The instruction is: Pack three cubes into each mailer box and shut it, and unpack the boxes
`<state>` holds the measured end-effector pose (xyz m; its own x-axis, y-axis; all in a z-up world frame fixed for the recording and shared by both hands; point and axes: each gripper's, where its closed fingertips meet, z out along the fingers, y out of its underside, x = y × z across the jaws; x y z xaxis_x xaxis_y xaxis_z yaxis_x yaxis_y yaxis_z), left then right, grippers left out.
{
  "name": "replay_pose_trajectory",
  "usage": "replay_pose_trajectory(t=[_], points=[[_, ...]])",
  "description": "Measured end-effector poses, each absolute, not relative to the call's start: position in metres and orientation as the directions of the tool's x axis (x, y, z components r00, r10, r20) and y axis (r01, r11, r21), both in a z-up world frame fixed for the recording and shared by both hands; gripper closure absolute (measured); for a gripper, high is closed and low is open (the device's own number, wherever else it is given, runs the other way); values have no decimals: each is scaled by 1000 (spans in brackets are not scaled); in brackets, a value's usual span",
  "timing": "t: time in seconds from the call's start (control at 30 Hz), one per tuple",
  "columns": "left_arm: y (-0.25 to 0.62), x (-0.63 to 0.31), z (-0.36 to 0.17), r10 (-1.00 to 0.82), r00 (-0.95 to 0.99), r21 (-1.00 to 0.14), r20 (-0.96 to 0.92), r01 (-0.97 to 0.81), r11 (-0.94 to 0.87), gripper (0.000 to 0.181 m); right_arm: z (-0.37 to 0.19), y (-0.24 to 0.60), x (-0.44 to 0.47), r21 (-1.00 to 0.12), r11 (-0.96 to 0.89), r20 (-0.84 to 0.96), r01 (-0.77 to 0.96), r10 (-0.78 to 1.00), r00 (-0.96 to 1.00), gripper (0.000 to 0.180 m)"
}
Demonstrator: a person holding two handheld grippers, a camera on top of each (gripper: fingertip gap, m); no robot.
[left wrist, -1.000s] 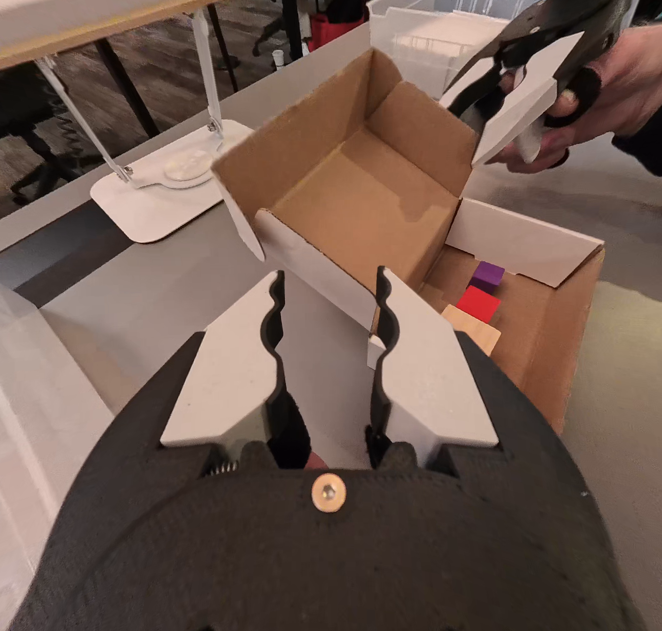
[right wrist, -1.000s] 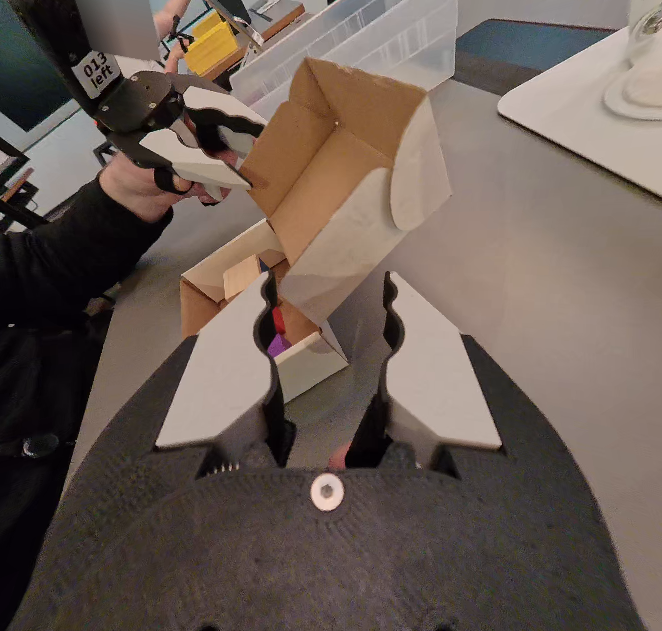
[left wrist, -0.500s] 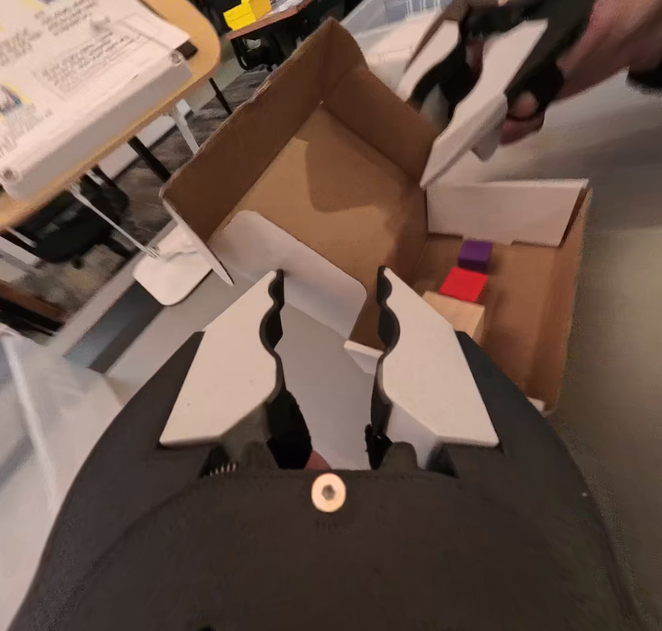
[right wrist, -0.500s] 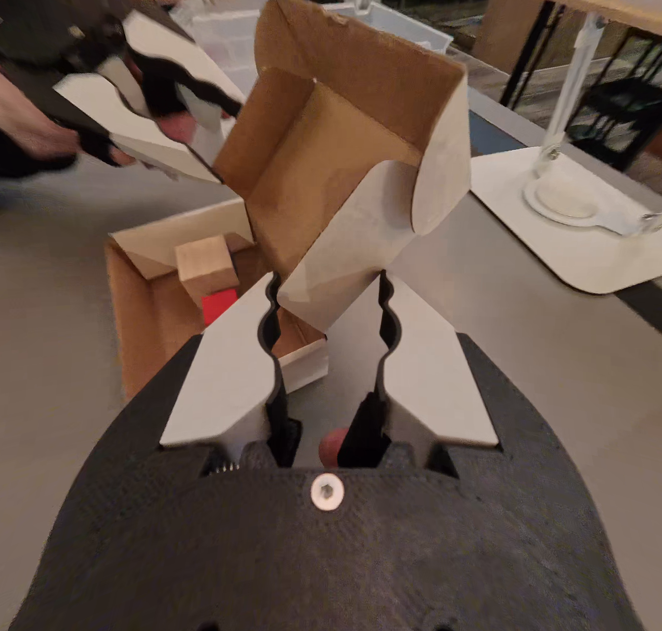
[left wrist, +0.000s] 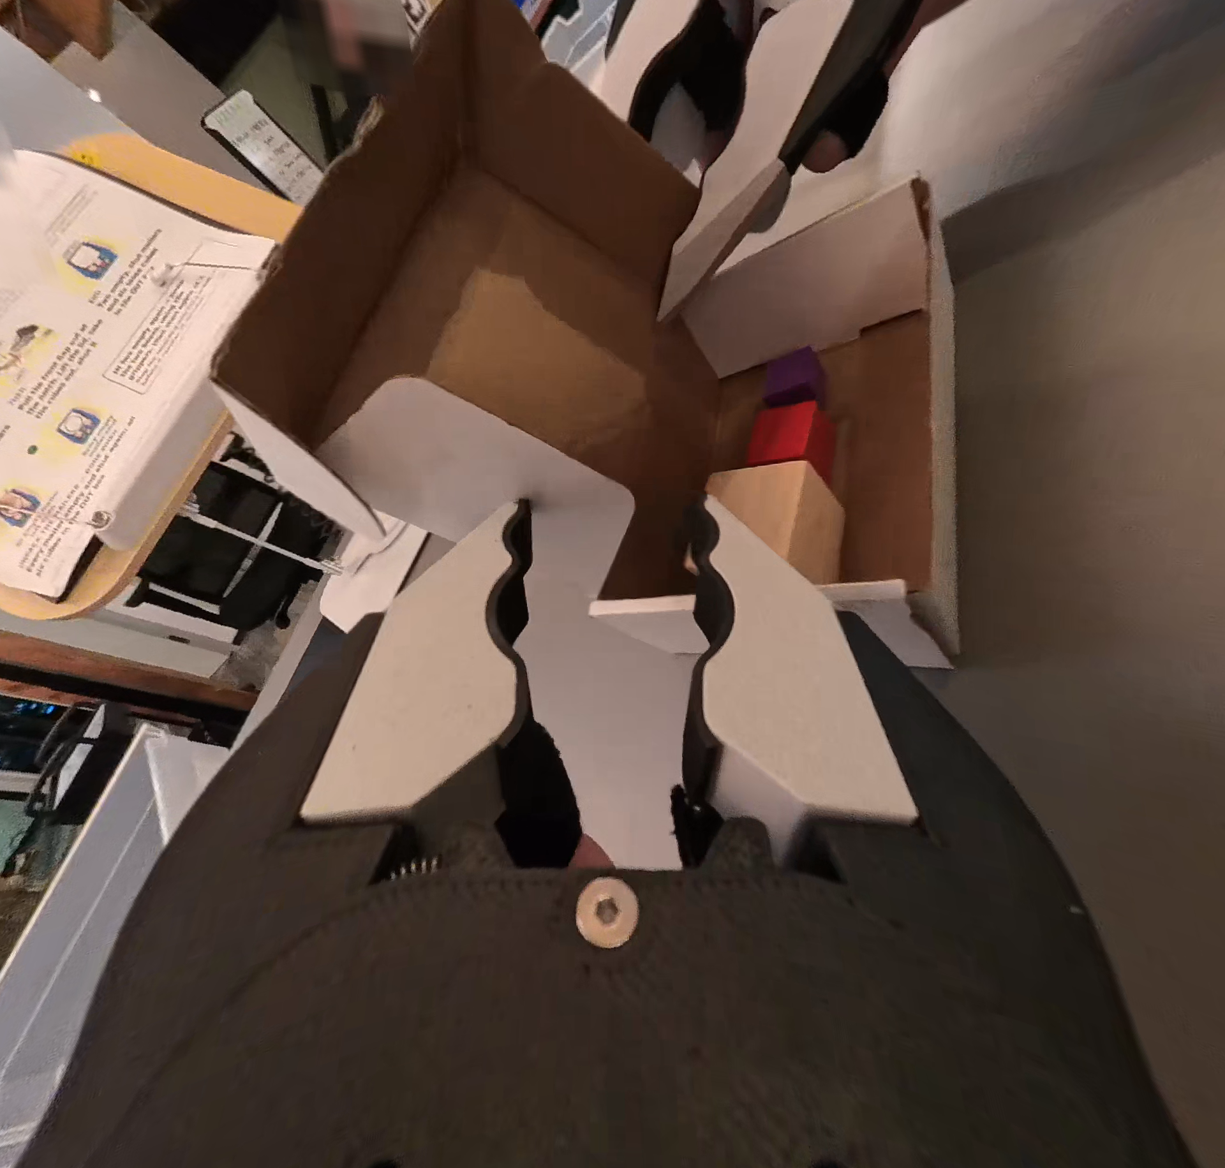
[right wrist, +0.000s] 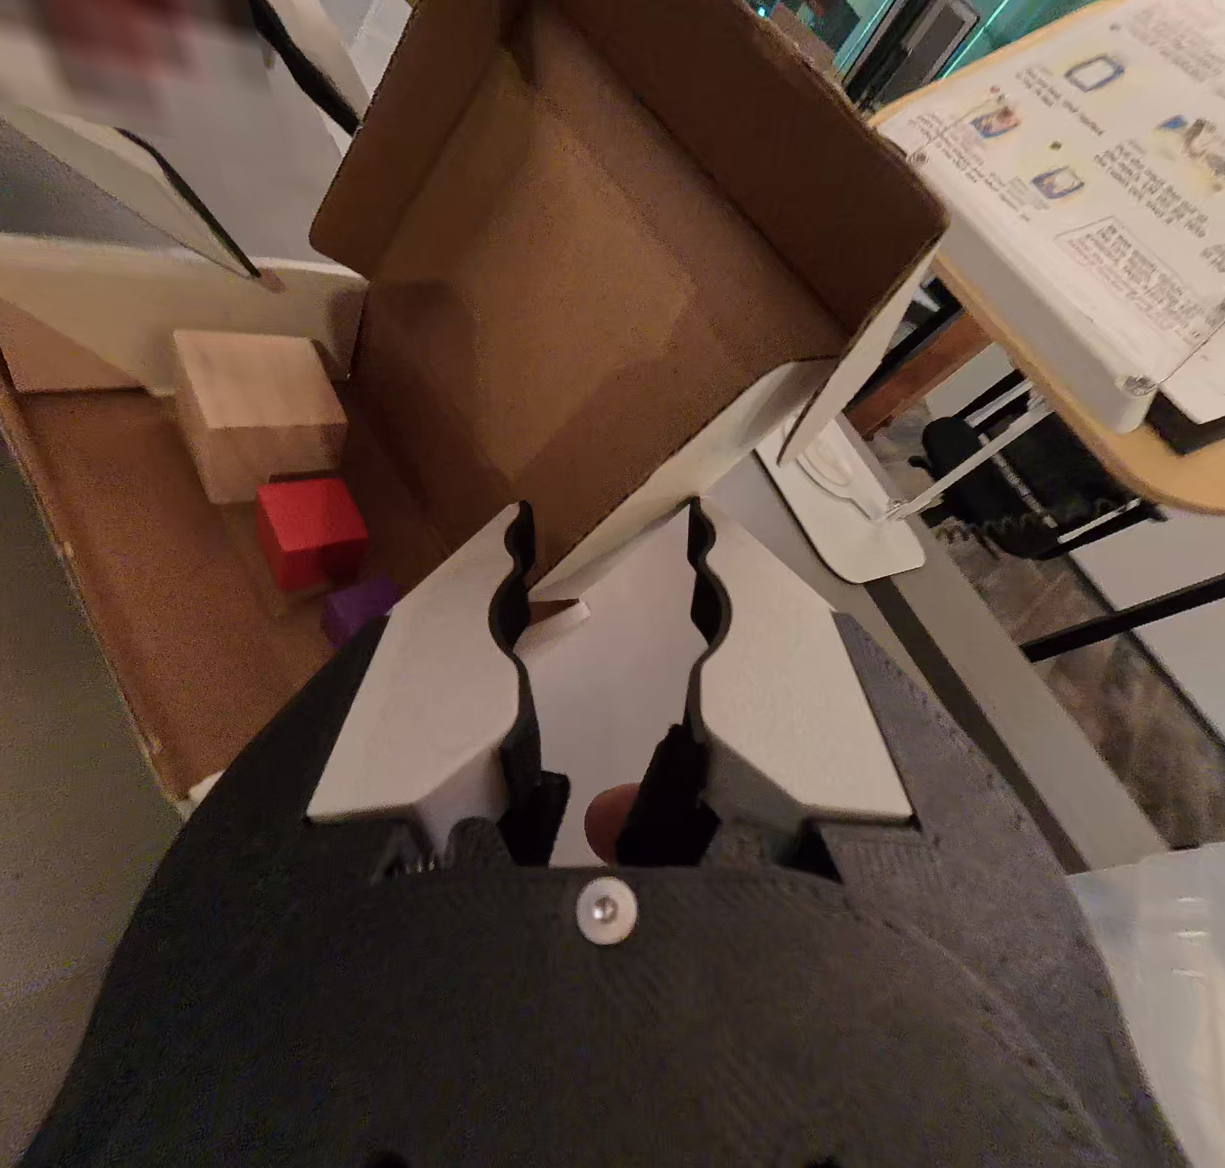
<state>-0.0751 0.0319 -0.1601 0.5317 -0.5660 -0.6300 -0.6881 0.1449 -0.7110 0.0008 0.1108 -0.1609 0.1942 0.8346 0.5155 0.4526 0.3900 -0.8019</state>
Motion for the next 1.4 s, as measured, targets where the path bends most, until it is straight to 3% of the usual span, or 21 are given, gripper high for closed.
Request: replay_pose_trajectory(t=[0.33,0.57,0.73,0.83,1.1,1.23,1.4], points=[[15,-69,-175,-634,461,-679,-622,-720,142,134,-161,90,15,-697,518,639,496,762,102,138],[13,-69,-181,-651,456,-678,-607,-724,124,146,-163,80,22,-679,512,633,526,772,65,141],[13,-69,-182,-639,447,-660,-625,-741,127,148,-164,74,27,-742,373,505,557,857,98,142],[14,-69,-182,-638,450,-660,-625,-741,124,148,-161,70,28,-809,195,335,554,928,162,142],[17,-66,-184,-642,473,-686,-603,-718,116,147,-162,71,20,-882,-70,173,465,871,459,138],[14,-65,-187,-657,462,-681,-596,-724,110,154,-172,63,24,-816,82,366,573,840,401,132],[12,-66,-191,-678,484,-704,-553,-707,70,161,-182,49,30,-779,151,401,609,866,299,122]])
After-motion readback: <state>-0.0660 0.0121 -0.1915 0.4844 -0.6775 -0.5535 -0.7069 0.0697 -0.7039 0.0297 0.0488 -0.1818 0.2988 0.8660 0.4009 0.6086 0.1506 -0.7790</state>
